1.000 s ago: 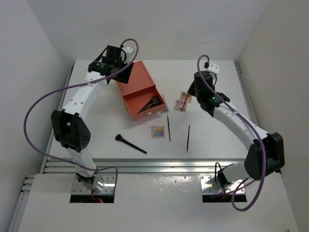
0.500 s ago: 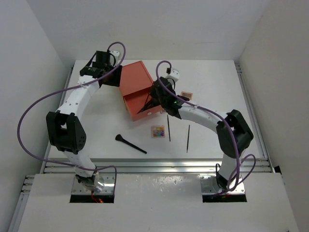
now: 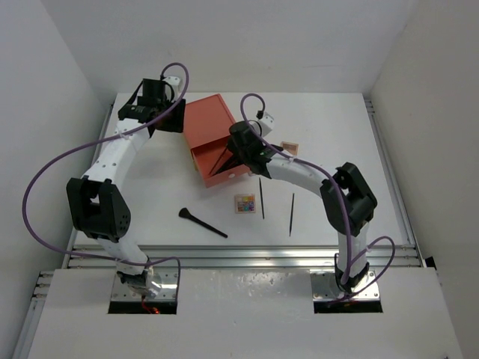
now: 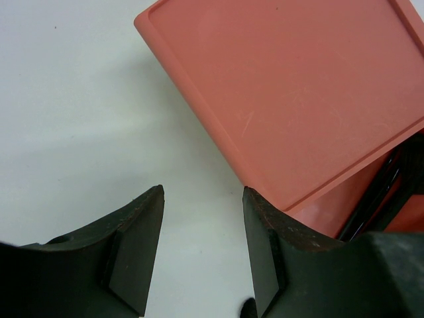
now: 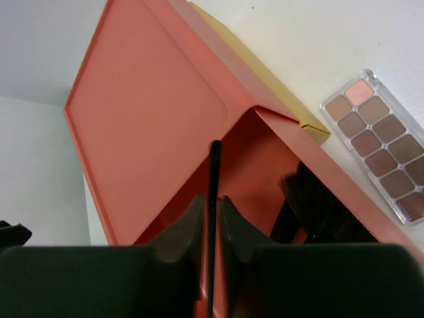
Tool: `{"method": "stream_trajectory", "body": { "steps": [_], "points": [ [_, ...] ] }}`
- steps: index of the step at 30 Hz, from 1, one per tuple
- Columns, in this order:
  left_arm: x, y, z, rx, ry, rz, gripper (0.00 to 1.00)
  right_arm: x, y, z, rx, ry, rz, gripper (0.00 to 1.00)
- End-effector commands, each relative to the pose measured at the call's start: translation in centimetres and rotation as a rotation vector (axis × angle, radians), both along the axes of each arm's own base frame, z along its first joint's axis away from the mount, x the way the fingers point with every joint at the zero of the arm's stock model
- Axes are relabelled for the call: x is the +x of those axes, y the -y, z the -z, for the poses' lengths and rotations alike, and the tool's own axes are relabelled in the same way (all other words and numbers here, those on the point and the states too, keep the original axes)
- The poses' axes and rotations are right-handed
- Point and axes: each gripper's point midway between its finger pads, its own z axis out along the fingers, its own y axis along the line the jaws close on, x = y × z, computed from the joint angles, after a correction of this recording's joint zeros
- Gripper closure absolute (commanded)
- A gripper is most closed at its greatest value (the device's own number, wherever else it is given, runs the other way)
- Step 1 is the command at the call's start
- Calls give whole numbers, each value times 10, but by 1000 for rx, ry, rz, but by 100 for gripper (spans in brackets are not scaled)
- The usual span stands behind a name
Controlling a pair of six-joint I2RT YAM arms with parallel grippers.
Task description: Organize the makeup
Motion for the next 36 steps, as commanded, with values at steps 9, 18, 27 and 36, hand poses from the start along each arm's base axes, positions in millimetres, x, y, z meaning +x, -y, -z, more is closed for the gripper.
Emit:
{"method": "stream_trajectory", "body": {
  "steps": [9,18,27,36],
  "points": [
    [1,-3,-24,-36,69,-7,43,-7,-32,-68,-125,179,-281,35],
    [5,5,-22,-49,68,45,43,-88,82,-54,-760,88,-509,20],
    [23,15,-30,-61,121,106,43,-147,191,47,-780,-384,-463,20],
    [16,21,-21,-72,97,117,43,-179,189,125,-647,-681,-573,28]
  ]
}}
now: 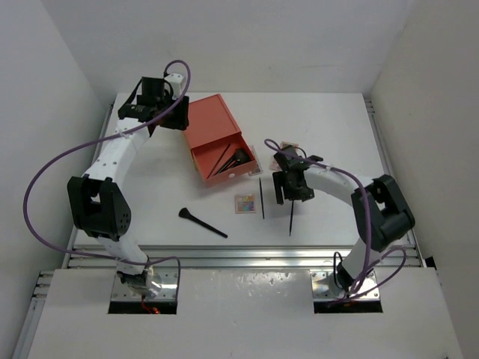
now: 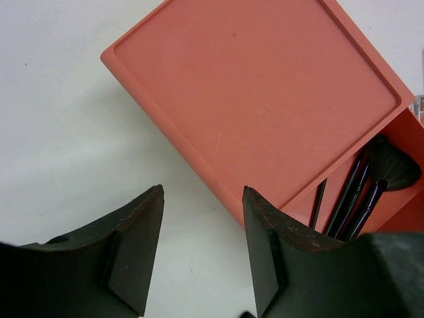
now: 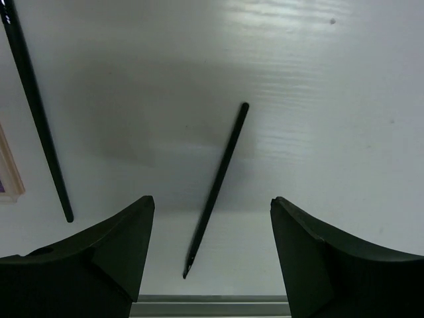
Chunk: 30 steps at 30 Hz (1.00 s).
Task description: Organize the makeup
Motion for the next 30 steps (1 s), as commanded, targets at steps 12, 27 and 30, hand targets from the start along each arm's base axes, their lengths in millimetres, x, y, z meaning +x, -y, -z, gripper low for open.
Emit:
{"method": "stream_trajectory", "body": {
  "steps": [12,27,30],
  "points": [
    [4,-1,-21,-9,71,-7,43,-37,8,50,73,-172,162,56],
    [1,-3,-21,-4,71,-14,43,10,23,-11,176,92,397,100],
    [1,-8,-17,-2,62,-24,43,55,14,-71,320,395,504,100]
  ]
}}
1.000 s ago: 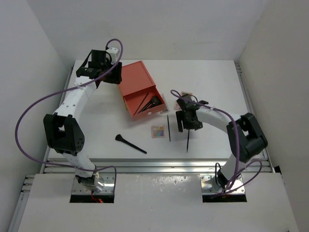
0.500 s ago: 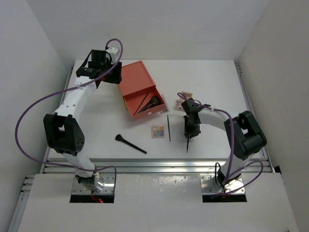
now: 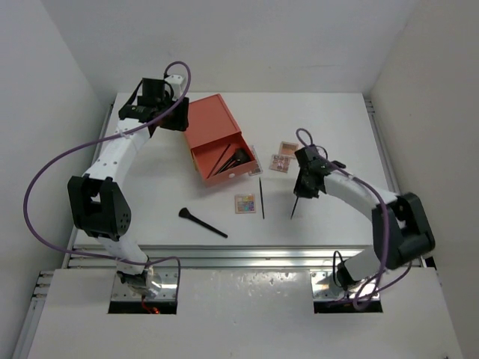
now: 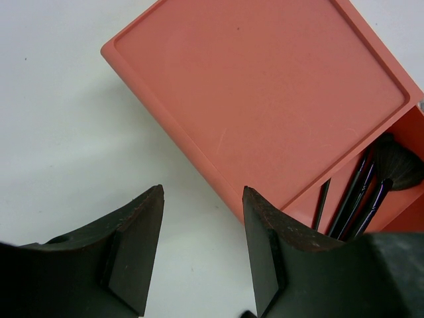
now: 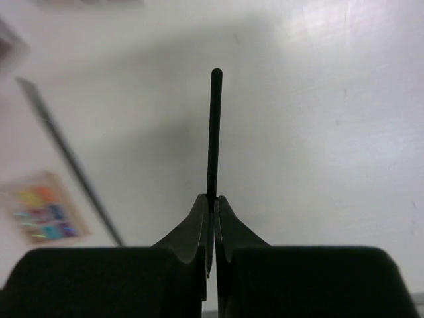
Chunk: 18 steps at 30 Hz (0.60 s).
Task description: Organize the makeup
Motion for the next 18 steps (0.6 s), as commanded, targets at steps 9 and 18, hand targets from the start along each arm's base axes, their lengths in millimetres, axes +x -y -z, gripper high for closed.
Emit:
{"method": "stream_trajectory", "body": {
  "steps": [9,18],
  "points": [
    [-1,-6,-22,-9,68,-16,43,128,-120,-197,510,696,230,100],
    [-6,-8,-30,-6,91,-23,42,167,-213,-192,652,647,233,100]
  ]
}}
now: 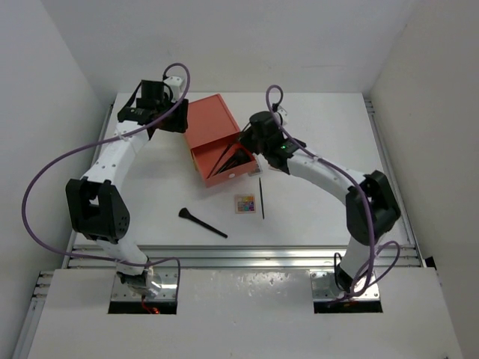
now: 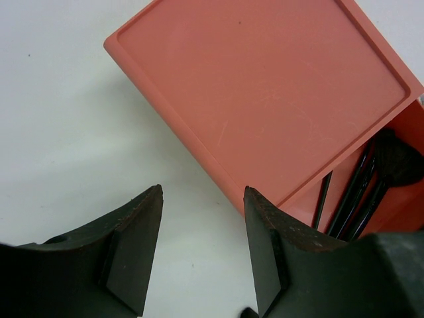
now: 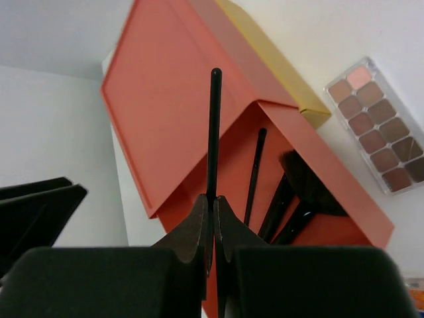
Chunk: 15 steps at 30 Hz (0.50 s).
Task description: Organize the makeup
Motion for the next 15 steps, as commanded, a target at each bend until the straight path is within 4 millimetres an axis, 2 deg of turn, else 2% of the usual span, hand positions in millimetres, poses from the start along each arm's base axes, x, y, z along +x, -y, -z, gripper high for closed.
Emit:
{"method": "stream_trajectory", "body": {
  "steps": [1,2,6,7,10,11,12,15],
  "points": [
    [0,-7,-32,-10,93,-19,42,17,-17,-22,96,34,42,100],
    [0,-7,-32,-10,93,-19,42,13,-27,-8,73,9,30,100],
    [0,-7,-32,-10,93,-19,42,7,-43,9,58,-27,7,100],
    [0,-7,-32,-10,93,-19,42,7,-45,16,53,-37,3,97],
    [0,-7,-32,-10,93,-19,42,8,-55,10,41,-10,-51,82],
    [0,-7,-32,-10,93,-19,42,10,-59,3,42,10,-66,67],
    [2,-6,-34,-11,102,-19,42,9,-63,1,16,28,-98,61],
    [2,-6,-34,-11,102,-19,42,9,-68,-24,-65,137,-190,47]
  ]
}}
